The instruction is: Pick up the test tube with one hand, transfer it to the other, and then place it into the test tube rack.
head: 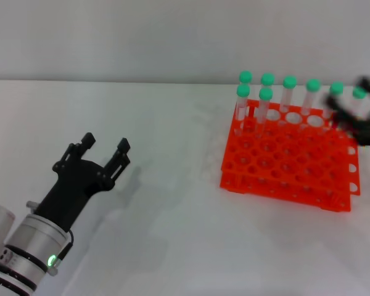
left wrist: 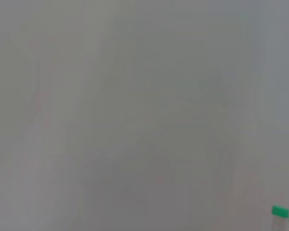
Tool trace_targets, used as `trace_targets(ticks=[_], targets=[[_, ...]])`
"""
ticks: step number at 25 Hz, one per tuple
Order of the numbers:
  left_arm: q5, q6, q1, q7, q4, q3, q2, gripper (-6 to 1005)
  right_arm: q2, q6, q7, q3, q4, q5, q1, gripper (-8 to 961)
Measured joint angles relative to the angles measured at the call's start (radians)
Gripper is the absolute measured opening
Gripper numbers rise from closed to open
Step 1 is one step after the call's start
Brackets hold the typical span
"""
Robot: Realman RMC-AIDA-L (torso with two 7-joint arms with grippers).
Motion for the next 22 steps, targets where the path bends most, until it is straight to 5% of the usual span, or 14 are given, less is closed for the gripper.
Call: trace_targets(ticks=[4,10,22], targets=[[-0.008,0.021,0.011,0.000,-0.002,-0.053,0.001,787,0.000,-0.115,-0.215,0.000,0.159,0.264,-0.022,844],[-0.010,0.023,0.005,0.000,-0.005,-0.137,0.002,787,0.001,-0.105,-0.356,-0.001,0.336,0.508,-0.017,865],[-0.214,0.014,0.011,-0.003,-0.025,-0.179,0.000,787,0.001,-0.097,-0.350,-0.009,0.365,0.543,-0.039,868]])
